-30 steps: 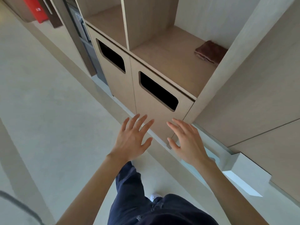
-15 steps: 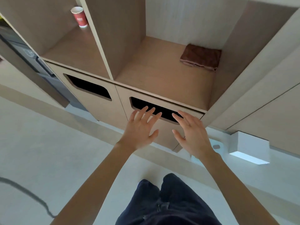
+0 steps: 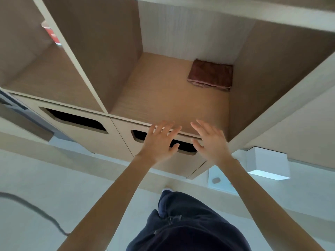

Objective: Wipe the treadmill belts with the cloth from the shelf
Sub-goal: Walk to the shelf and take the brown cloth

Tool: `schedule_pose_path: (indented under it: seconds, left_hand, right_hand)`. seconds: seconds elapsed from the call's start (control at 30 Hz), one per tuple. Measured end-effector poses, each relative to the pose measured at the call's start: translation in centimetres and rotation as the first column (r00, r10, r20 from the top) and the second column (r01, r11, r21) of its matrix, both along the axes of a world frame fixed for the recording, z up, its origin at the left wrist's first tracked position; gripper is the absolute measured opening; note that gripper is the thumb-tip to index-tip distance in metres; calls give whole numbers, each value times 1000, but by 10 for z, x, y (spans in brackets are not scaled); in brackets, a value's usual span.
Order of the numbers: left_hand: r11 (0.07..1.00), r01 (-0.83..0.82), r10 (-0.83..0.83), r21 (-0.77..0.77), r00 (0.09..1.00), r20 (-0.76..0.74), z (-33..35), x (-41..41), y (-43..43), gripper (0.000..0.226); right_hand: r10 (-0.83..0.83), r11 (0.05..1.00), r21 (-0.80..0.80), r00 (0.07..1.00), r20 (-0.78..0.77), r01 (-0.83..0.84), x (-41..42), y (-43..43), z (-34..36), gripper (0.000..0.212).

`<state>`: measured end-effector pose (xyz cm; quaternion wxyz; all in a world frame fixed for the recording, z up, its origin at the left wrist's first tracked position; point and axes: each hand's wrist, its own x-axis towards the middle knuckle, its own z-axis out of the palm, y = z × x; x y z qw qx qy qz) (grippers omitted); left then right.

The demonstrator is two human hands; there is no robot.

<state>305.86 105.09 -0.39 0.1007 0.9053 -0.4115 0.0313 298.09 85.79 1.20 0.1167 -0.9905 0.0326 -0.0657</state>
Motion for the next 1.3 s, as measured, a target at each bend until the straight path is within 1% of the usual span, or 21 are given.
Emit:
schedule_pose_path:
  seconds: [0.1, 0.2, 0.33, 0.47, 0.53, 0.6, 0.73, 0.93, 1.03, 1.1, 1.2, 1.3]
  left_hand:
    - [999, 18, -17, 35, 999, -28, -12, 27, -9, 57]
    - [992, 46, -33, 121, 994, -107, -27, 47, -17, 65]
    - [995, 47, -41, 87, 997, -66, -37, 71, -31, 58]
    - [992, -17, 28, 123, 996, -88, -38, 93, -42, 70]
    - [992, -36, 45, 125, 996, -74, -41, 101, -43, 70]
    - [993, -42, 50, 108, 996, -70, -46, 108, -42, 66]
    - [998, -55, 55, 6, 998, -37, -53, 116, -39, 53]
    - [998, -58, 58, -19, 998, -9, -59, 118, -38, 52]
    - [997, -57, 58, -45, 998, 16, -62, 118, -36, 51]
    - [998, -51, 52, -48, 998, 26, -62, 118, -33, 51]
    - [998, -32, 33, -54, 999, 27, -62, 120, -27, 51]
    - [998, -19, 20, -65, 999, 27, -62, 121, -24, 50]
  right_hand:
    - [-36, 999, 3, 999, -7, 36, 27, -16, -4, 49]
    - [-72, 997, -8, 997, -42, 72, 53, -30, -8, 53]
    - [-112, 994, -9, 988, -102, 112, 89, -42, -17, 55]
    - [-152, 988, -4, 982, -115, 153, 120, -49, -24, 57]
    - [-171, 985, 1, 977, -127, 173, 136, -55, -24, 57]
    - [-202, 979, 6, 970, -133, 205, 153, -62, -23, 58]
    - [-277, 961, -18, 947, -163, 278, 178, -79, -22, 62]
    - [-372, 925, -43, 877, -304, 378, 186, -100, -31, 67]
    - [-400, 914, -34, 881, -252, 405, 191, -94, -32, 71]
    - [-416, 909, -62, 885, -208, 412, 197, -97, -27, 71]
    - [-423, 906, -121, 878, -223, 406, 201, -107, -26, 65]
    - [-412, 910, -48, 885, -215, 412, 203, -105, -31, 61]
